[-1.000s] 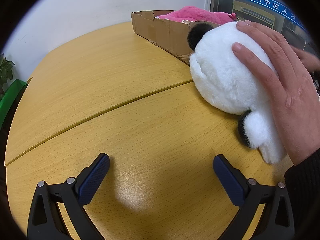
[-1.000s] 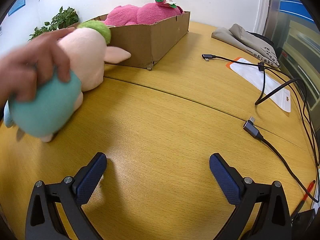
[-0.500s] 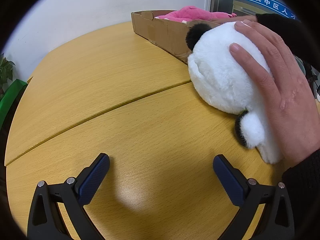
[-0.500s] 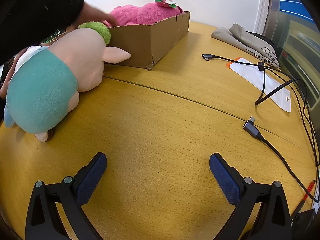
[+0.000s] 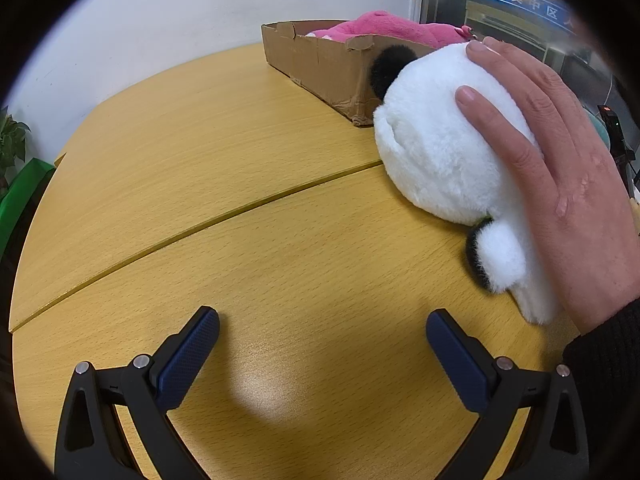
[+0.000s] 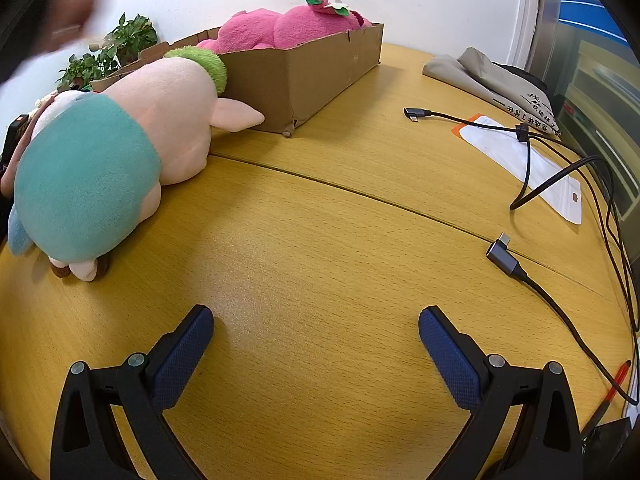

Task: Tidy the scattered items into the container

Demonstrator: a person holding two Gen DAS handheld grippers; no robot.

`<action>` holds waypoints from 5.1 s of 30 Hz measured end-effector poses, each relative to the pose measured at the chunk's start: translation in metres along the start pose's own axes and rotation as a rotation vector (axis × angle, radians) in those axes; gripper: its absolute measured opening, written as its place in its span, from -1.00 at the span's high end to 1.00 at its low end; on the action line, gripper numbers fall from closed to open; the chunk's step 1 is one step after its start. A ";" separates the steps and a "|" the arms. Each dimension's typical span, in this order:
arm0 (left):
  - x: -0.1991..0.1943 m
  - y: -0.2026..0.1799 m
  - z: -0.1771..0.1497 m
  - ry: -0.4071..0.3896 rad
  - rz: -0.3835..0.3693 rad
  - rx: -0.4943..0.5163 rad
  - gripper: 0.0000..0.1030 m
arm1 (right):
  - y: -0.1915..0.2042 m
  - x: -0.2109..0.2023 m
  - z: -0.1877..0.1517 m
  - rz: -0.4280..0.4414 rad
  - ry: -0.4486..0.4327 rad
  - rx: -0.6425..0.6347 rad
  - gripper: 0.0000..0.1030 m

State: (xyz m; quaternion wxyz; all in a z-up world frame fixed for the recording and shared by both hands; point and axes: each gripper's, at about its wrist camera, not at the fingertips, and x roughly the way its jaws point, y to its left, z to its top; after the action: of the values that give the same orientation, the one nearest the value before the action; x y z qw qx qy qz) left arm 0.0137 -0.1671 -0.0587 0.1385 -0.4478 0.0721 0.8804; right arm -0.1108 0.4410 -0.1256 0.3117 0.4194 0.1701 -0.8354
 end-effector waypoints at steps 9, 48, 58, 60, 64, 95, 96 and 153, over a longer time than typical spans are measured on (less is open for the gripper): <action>0.000 0.000 0.000 0.000 0.002 -0.002 -1.00 | 0.000 0.000 0.000 -0.001 0.000 0.000 -1.00; 0.000 0.001 -0.002 0.000 0.010 -0.014 -1.00 | 0.000 0.000 0.000 -0.001 0.000 0.002 -1.00; 0.000 0.001 -0.002 0.000 0.014 -0.019 -1.00 | -0.001 0.000 0.000 -0.002 0.000 0.002 -1.00; 0.000 0.001 -0.003 -0.001 0.015 -0.020 -1.00 | -0.001 0.000 0.000 -0.002 0.001 0.002 -1.00; -0.001 0.001 -0.005 0.000 0.016 -0.021 -1.00 | -0.001 0.000 0.000 -0.002 0.001 0.002 -1.00; -0.002 -0.006 -0.013 0.000 0.023 -0.031 -1.00 | 0.008 0.002 0.003 -0.098 0.003 0.131 -1.00; -0.002 -0.005 -0.013 0.000 0.023 -0.033 -1.00 | 0.009 0.001 0.002 -0.101 0.003 0.136 -1.00; -0.117 -0.265 0.048 -0.306 0.061 -0.329 -0.99 | 0.260 -0.174 -0.001 -0.201 -0.249 0.260 -1.00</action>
State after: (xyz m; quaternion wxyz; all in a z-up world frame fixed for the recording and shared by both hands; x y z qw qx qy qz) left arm 0.1244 0.0759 0.0633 0.0461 -0.3234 -0.0808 0.9417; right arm 0.1412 0.3125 0.0085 0.1886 0.3306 0.0621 -0.9226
